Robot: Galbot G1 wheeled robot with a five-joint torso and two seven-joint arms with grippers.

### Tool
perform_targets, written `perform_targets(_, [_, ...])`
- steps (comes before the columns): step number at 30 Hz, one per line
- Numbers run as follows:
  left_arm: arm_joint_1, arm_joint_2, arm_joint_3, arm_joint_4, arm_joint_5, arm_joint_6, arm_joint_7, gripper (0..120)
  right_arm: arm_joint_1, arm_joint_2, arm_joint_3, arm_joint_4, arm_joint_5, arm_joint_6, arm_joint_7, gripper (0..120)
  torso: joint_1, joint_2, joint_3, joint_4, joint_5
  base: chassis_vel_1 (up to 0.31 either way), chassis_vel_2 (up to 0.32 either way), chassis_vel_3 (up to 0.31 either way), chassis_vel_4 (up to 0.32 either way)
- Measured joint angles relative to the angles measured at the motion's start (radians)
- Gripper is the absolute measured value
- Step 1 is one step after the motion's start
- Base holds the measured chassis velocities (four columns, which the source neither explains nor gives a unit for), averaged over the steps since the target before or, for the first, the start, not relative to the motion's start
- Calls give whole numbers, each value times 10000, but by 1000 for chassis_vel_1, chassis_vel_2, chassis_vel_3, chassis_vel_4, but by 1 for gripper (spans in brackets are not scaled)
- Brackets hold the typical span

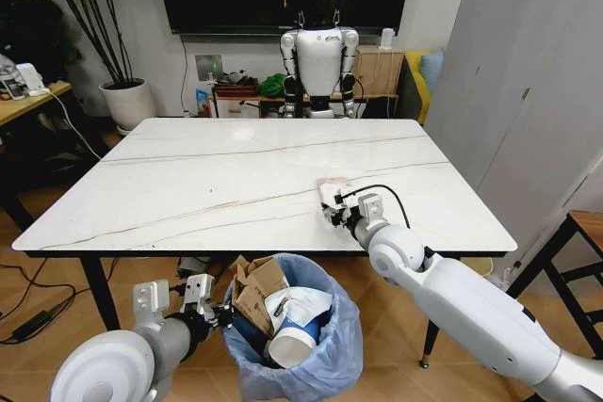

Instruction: Pick up the trash bin and place the trash from the table into it.

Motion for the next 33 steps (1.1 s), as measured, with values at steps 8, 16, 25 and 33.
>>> perform_targets(8, [-47, -29, 5, 21, -5, 0, 12, 0, -106, -82, 10, -52, -334, 12, -120, 66, 0, 0, 0, -1, 0, 0, 0, 0, 0])
perform_targets(16, [-82, -62, 17, 49, -3, 0, 47, 0, -139, -101, 21, -80, -418, 25, -180, 61, 0, 0, 0, 1, 0, 0, 0, 0, 0])
perform_targets(25, [-80, -49, -25, 46, 7, 0, 107, 0, -151, -107, 49, -209, -517, 96, -275, 43, 0, 0, 0, 0, 0, 0, 0, 0, 0])
perform_targets(33, [-20, -38, -66, -7, 12, 1, 120, 0, -142, -104, 50, -241, -505, 113, -273, 17, 0, 0, 0, 0, 0, 0, 0, 0, 0])
